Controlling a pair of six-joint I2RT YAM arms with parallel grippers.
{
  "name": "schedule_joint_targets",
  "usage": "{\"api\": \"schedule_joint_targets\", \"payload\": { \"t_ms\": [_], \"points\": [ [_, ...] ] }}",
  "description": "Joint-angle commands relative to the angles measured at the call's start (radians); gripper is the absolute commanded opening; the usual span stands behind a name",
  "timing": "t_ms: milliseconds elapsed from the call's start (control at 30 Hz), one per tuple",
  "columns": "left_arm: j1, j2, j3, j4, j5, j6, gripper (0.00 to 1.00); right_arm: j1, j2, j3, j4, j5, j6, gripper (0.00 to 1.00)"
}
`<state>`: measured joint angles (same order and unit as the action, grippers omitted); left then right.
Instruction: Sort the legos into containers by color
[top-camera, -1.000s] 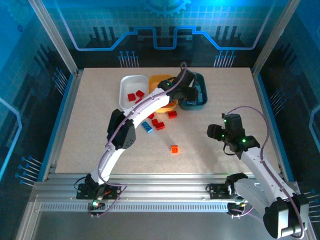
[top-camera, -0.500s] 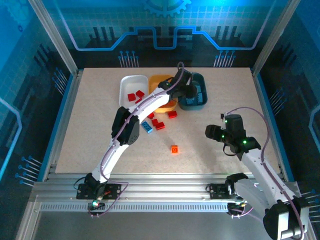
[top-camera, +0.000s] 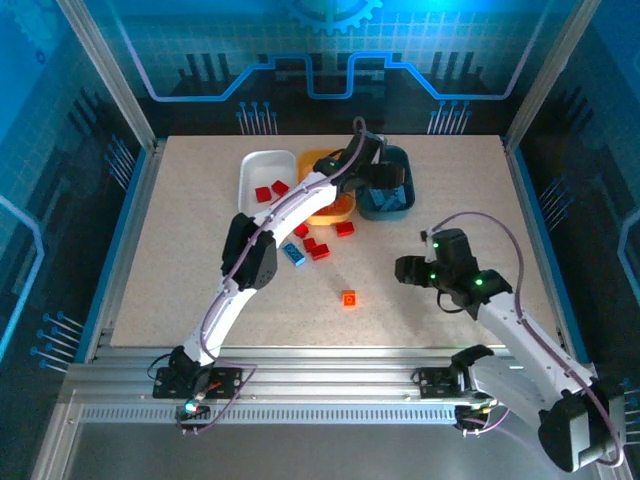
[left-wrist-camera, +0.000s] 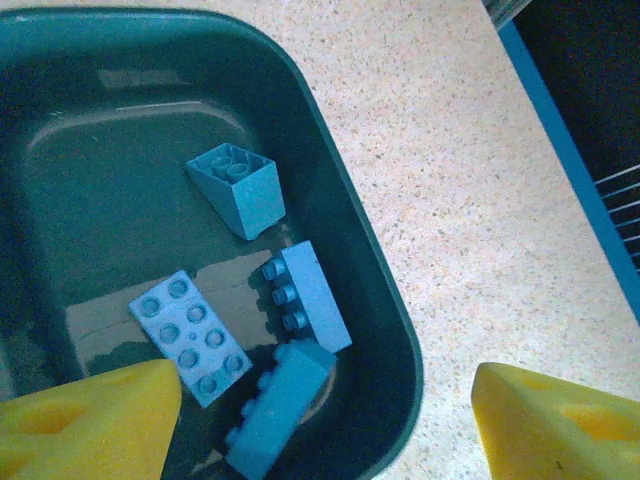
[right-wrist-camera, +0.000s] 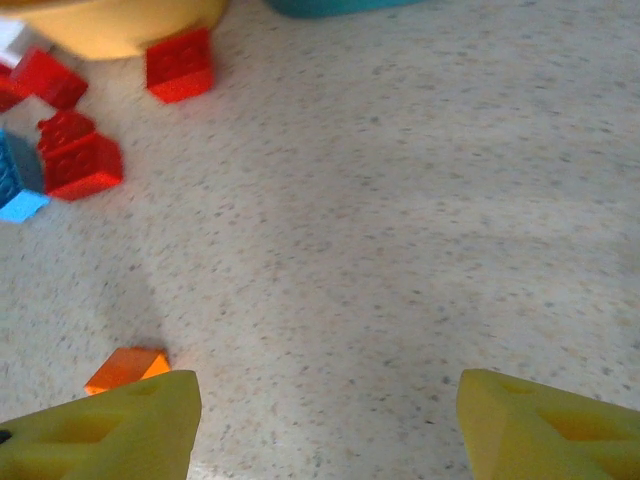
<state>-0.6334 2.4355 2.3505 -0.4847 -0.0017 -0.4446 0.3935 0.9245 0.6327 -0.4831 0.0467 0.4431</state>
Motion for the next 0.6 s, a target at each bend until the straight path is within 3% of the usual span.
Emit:
{"api": "schedule_joint_targets", "payload": {
  "t_ms": [0,167,367,567],
  "points": [
    [0.019,-0.218,-0.128,0.002,0.001,-0.006,0.81,0.145,0.079,0.072,-0.015,0.090,-0.013,0.72],
    [0.111,-0.574,-0.630,0.106,0.002,-0.124,0.99,0.353,0.283,0.120,0.002,0.176,0.088,0.75],
    [0.272,-0.926,-1.182,0.166,0.074,-0.273,0.99,0.492,0.437,0.156,0.048,0.211,0.253,0.76],
    [0.293,-1.173,-1.508,0.139,0.056,-0.291,0.99,0.562,0.577,0.216,0.098,0.199,0.287,0.76]
  ]
}}
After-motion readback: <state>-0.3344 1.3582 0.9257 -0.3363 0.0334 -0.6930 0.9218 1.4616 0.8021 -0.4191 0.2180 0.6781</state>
